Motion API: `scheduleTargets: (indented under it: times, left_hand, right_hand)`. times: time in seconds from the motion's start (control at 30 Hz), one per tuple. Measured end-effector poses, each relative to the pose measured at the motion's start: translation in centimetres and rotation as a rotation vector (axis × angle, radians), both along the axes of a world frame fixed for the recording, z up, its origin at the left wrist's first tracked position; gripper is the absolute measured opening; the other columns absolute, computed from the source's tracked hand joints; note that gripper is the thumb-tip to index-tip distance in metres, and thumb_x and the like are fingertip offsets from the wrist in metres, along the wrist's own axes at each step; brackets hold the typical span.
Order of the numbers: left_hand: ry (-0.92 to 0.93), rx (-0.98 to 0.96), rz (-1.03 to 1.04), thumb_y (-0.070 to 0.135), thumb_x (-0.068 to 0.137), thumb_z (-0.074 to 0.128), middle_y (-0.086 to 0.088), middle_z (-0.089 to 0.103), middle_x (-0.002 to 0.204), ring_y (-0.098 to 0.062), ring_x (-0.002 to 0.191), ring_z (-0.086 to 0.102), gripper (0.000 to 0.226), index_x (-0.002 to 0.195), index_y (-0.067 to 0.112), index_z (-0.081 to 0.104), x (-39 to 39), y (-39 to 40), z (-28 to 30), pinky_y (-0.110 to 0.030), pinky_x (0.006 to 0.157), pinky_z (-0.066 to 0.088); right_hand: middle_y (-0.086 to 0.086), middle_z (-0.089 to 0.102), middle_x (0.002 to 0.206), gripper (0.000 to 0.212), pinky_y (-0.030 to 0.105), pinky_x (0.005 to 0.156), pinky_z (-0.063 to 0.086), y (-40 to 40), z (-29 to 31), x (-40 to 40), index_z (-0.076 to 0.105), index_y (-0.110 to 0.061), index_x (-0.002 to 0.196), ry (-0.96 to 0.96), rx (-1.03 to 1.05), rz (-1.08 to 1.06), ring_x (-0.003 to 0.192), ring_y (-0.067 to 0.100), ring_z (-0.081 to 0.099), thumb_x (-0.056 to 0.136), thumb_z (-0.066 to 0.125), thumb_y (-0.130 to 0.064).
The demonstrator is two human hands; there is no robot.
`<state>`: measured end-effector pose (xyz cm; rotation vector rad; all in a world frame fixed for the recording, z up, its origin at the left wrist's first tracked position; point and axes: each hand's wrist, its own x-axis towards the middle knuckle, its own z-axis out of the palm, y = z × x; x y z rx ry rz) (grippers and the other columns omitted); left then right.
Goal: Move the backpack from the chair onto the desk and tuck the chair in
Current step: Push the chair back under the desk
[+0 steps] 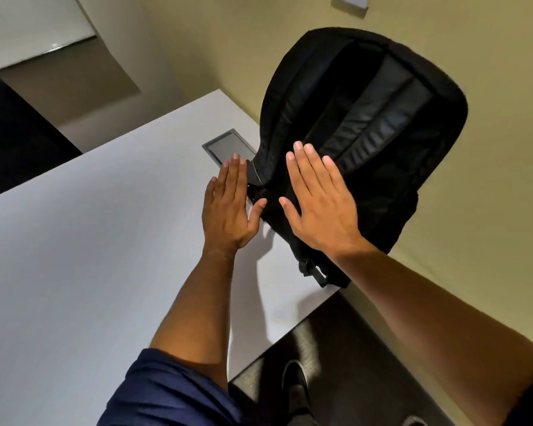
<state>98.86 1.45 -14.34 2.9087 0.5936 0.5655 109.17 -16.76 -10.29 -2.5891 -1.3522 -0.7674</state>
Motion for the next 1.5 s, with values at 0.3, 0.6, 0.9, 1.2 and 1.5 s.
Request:
scheduleTargets:
  times: [0.3,0.6,0.9,1.2,1.5]
  left_hand:
    - [0.055,0.008,0.065,0.058,0.102,0.031,-0.009,0.01,0.172,-0.025,0.16,0.006,0.08,0.164,0.01,0.016,-6.1,-1.0,-4.0,-0.046,0.128,0.013]
    - [0.139,-0.01,0.07,0.055,0.103,0.034,-0.006,0.007,0.173,-0.02,0.16,0.004,0.079,0.165,0.012,0.011,-12.4,-6.2,-3.8,-0.039,0.129,0.008]
    - [0.163,0.039,0.158,0.057,0.103,0.031,-0.004,0.006,0.173,-0.019,0.16,0.005,0.078,0.165,0.015,0.009,-16.5,-16.0,-0.3,-0.041,0.128,0.012]
    - [0.192,0.093,0.24,0.061,0.103,0.025,-0.002,-0.002,0.173,-0.018,0.16,-0.001,0.079,0.165,0.018,0.0,-20.8,-28.6,3.1,-0.041,0.129,0.005]
    - [0.198,0.148,0.293,0.063,0.103,0.02,-0.005,0.008,0.173,-0.02,0.16,0.006,0.079,0.165,0.014,0.01,-26.8,-33.4,4.1,-0.042,0.129,0.012]
  right_hand:
    - [0.008,0.003,0.172,0.071,0.039,0.128,0.0,-1.7,-8.4,-3.0,0.007,-0.01,0.163,0.119,-0.227,0.191,0.158,0.021,-0.002,0.107,0.031,-0.045]
    - [0.008,0.0,0.171,0.068,0.043,0.128,0.004,-9.0,-8.6,-5.9,0.009,-0.009,0.162,0.145,-0.325,0.091,0.158,0.023,-0.002,0.106,0.028,-0.042]
    - [0.012,0.008,0.171,0.077,0.044,0.128,0.005,-18.5,-4.0,-7.9,0.012,-0.007,0.163,0.223,-0.19,-0.009,0.158,0.024,0.005,0.101,0.036,-0.046]
    - [0.011,-0.001,0.171,0.078,0.044,0.128,0.002,-29.2,-3.2,-11.9,0.005,-0.009,0.163,0.318,-0.198,0.006,0.158,0.025,-0.002,0.103,0.038,-0.047]
    - [0.014,0.004,0.171,0.075,0.047,0.127,0.009,-31.9,-3.4,-15.6,0.009,-0.008,0.163,0.311,-0.179,0.109,0.158,0.026,0.002,0.103,0.03,-0.048]
